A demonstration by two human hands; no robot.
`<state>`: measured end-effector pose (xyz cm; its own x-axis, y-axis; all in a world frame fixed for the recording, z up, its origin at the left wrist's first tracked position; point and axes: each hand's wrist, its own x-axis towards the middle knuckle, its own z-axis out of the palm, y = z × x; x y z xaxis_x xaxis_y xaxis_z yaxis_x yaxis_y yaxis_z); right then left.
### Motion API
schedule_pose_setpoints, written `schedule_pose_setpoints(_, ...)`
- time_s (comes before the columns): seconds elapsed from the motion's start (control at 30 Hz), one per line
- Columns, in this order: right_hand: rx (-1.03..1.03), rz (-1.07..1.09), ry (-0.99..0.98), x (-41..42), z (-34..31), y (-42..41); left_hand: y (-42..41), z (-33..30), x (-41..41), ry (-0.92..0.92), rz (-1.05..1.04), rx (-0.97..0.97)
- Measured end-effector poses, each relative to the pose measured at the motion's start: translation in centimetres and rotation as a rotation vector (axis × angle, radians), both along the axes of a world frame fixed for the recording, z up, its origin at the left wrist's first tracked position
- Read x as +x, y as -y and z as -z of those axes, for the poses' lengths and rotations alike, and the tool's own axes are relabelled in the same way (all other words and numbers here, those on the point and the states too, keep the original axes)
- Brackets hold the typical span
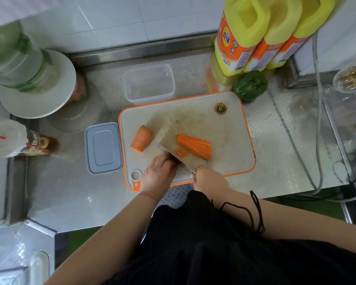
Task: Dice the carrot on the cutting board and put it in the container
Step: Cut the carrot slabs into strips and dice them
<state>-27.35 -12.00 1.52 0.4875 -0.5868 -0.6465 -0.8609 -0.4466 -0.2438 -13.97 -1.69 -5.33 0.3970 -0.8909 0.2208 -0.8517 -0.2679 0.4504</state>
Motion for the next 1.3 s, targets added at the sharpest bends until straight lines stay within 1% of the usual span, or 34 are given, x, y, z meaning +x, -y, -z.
schedule_pose_setpoints(0.1,0.087,0.002,0.035,-0.4,-0.4,1.2,-0.1,-0.3,-0.2,0.005,-0.009,-0.019)
schedule_pose_setpoints(0.2,0.133,0.051,0.085,-0.9,-0.8,1.6,-0.1,-0.6,-0.2,0.002,0.009,-0.037)
schedule_pose_setpoints(0.33,0.127,0.051,0.12,-1.1,-1.8,1.9,-0.2,-0.7,0.1,-0.005,0.009,-0.024)
schedule_pose_setpoints(0.5,0.101,-0.007,0.13,-1.0,-2.7,1.0,-1.1,-1.3,0.2,-0.003,-0.017,-0.032)
schedule_pose_setpoints(0.67,0.064,-0.055,0.148,-1.1,-2.4,0.0,-1.5,-1.2,0.1,-0.009,0.014,0.041)
schedule_pose_setpoints(0.9,0.076,-0.066,0.081,-0.4,-1.8,-0.1,-1.2,-0.5,-0.1,-0.033,-0.008,0.01)
schedule_pose_setpoints(1.03,-0.055,0.007,-0.07,1.0,-1.5,-1.3,-1.3,-0.2,-0.1,-0.108,-0.03,0.017)
schedule_pose_setpoints(1.1,-0.08,0.009,-0.12,1.3,-1.3,-1.6,-1.2,-0.1,-0.2,-0.139,-0.036,0.014)
schedule_pose_setpoints(1.2,-0.026,-0.022,-0.054,1.0,-1.0,-1.3,-1.2,-0.1,-0.2,-0.141,-0.033,0.008)
schedule_pose_setpoints(1.3,0.029,-0.049,0.03,0.6,-1.3,-0.5,-1.2,0.1,-0.2,-0.104,-0.031,0.008)
